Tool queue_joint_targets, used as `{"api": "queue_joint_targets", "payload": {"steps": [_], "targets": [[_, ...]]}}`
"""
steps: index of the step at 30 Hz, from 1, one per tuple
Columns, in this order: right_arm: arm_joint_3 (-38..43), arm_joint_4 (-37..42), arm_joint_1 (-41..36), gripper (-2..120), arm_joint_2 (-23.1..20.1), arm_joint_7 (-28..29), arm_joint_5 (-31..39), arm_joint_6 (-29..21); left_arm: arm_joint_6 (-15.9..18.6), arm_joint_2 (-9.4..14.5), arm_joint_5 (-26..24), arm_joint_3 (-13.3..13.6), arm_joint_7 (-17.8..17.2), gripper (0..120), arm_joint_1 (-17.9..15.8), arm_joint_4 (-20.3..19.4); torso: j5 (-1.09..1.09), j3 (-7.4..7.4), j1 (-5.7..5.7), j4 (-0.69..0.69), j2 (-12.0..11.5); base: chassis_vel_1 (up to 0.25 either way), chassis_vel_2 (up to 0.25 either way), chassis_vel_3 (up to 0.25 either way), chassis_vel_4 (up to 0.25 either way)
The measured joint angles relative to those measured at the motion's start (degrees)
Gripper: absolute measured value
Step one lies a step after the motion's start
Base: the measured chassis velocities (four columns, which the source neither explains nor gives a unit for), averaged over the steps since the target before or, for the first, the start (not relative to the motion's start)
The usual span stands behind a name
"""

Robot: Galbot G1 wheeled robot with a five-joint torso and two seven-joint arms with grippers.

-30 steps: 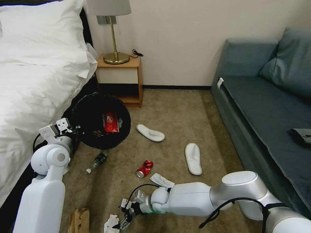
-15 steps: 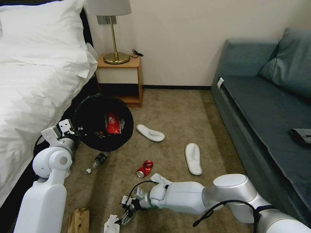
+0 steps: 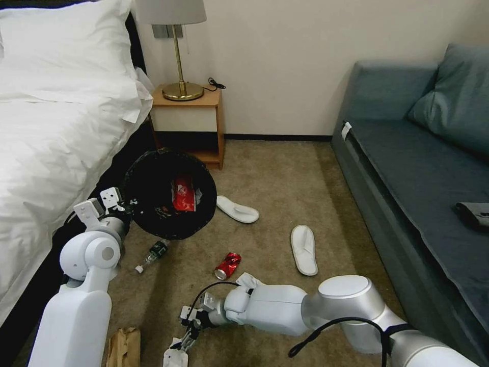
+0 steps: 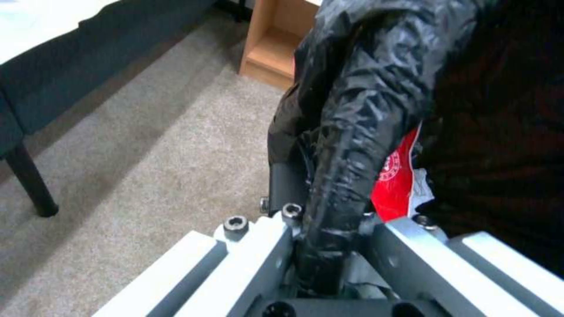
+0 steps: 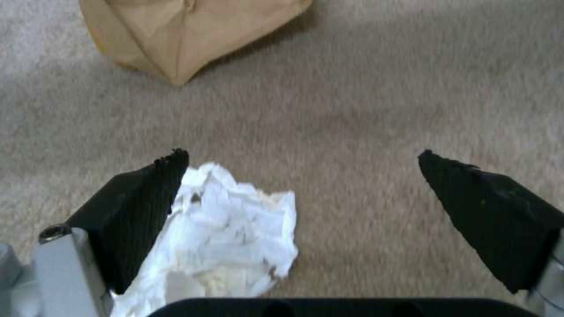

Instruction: Pick up the trash bin, then pick up the garbage on the floor and place it into the trash bin.

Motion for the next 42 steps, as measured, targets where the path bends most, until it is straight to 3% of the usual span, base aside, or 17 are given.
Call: {"api": "queue_joint_targets", "payload": {"steps": [30, 40, 42], "targets": [[3.6, -8.54, -7.11, 100, 0.12, -2.69, -3.49, 3.62, -0.39, -1.19, 1.83, 1.82, -0.31, 0, -0.32, -0.13, 0.06, -0.01, -0.01, 0.01, 0.02, 0.0, 0.0, 0.0, 0.0], [4.14, -9.52, -7.36, 68, -0.02, -3.75, -3.85, 4.46, -0.5, -1.22, 2.06, 2.14, -0.29, 0, -0.43, -0.26, 0.0, -0.02, -0.01, -0.06, 0.03, 0.0, 0.0, 0.0, 0.0], [4.27, -9.8, -7.36, 56, -0.04, -3.67, -3.9, 4.47, -0.54, -1.03, 2.01, 1.99, -0.29, 0, -0.43, -0.31, 0.0, -0.01, -0.01, -0.04, 0.02, 0.0, 0.0, 0.0, 0.0]]}}
